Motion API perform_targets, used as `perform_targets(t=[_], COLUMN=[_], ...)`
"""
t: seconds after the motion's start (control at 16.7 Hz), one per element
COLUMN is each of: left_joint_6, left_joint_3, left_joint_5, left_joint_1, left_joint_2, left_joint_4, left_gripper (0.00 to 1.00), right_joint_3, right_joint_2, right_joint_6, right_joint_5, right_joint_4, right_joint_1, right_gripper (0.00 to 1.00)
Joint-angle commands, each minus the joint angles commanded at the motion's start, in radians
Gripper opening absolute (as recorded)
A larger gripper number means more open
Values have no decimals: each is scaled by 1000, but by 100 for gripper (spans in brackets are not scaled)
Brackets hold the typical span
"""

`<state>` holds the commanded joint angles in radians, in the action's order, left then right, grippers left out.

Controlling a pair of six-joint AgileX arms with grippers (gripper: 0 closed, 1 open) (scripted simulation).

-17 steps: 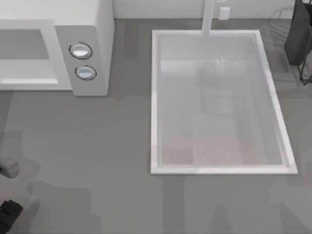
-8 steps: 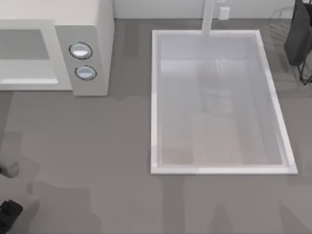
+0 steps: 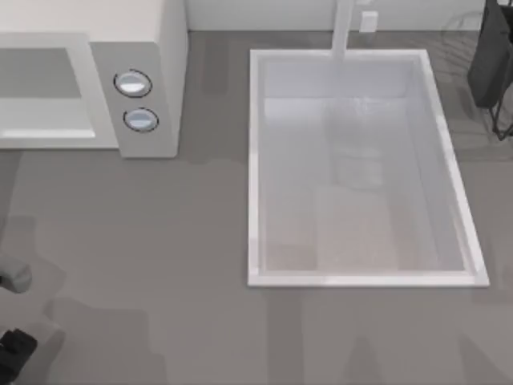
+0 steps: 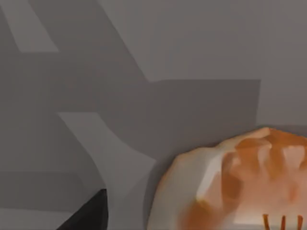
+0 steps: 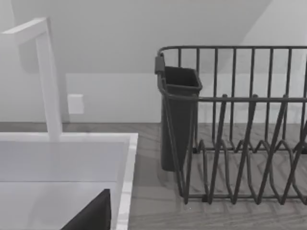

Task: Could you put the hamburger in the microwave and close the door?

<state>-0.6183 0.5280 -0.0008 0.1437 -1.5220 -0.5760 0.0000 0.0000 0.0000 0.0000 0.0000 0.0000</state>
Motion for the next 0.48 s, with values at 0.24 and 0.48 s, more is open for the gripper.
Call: perform_targets(t=[0.24, 0.48], left_joint_6=[0, -6], left_joint_3=[0, 80], left_joint_5=[0, 16], left_joint_1=[0, 4], left_joint_2=[0, 85], left_joint_4=[0, -141], left_gripper=[0, 0], right_joint_3=[0, 0], right_joint_2=[0, 0], right_joint_6=[0, 0], right_joint_5=[0, 0], right_joint_4=[0, 0], right_joint_1=[0, 0], right_gripper=[100, 100])
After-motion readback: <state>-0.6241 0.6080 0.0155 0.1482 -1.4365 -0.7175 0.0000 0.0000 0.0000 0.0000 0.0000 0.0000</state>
